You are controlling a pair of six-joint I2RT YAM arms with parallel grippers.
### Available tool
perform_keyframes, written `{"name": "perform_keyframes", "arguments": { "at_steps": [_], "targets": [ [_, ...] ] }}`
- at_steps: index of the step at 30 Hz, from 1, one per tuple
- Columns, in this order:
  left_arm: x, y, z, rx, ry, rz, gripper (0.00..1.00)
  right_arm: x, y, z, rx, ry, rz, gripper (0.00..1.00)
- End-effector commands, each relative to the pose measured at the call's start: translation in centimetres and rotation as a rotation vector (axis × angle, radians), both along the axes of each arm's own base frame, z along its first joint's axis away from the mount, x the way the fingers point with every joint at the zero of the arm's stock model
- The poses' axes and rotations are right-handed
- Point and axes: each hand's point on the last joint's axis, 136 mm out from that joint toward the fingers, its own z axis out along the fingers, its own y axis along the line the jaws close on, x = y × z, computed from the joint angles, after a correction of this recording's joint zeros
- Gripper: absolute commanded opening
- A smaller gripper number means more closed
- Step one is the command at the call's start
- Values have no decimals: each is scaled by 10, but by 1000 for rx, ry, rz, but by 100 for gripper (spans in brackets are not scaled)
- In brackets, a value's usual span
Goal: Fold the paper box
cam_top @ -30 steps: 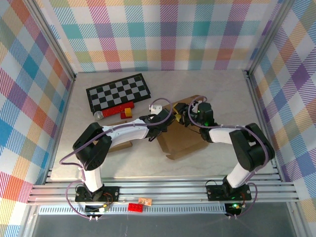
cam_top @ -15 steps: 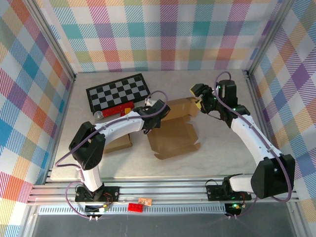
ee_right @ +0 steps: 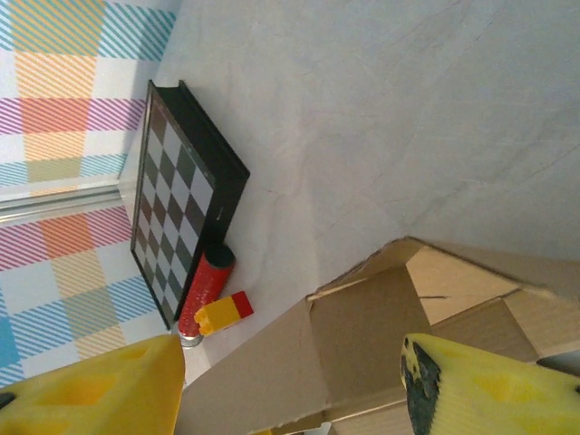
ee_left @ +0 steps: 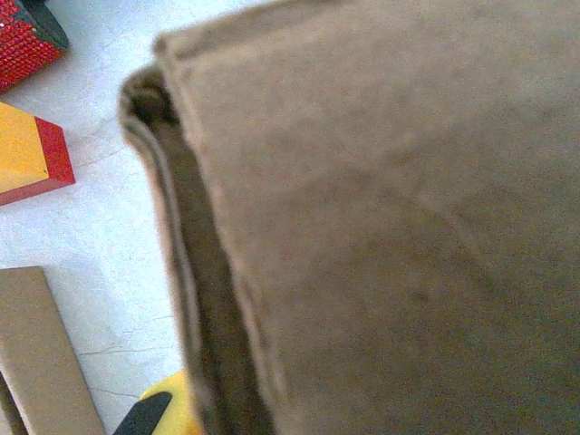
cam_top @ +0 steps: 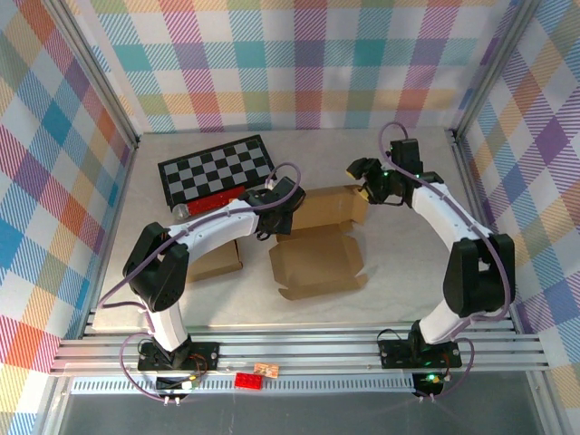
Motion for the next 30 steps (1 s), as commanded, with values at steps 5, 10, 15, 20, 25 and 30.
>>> {"name": "perform_keyframes", "arguments": {
  "at_steps": [5,10,15,20,25,30],
  "targets": [
    [-1,-2,9,-13,13,-21,0,-8,25,-7,30,29,103,64],
    [1,-5,7,-23,14,-20,0,-11,44,-1,89,22,141,64],
    [2,-6,4,-14,19,-24,0,-15,52,9,131,26,171,64],
    [7,-1,10,-46,26,-14,0,-24,34,18,32,-1,168,64],
    [13,6,17,-110,56,-33,0,-37,-2,23,-94,-43,95,65],
    [18,15,16,-127,103,-38,0,-52,-4,-11,-73,-14,77,63]
  ]
}}
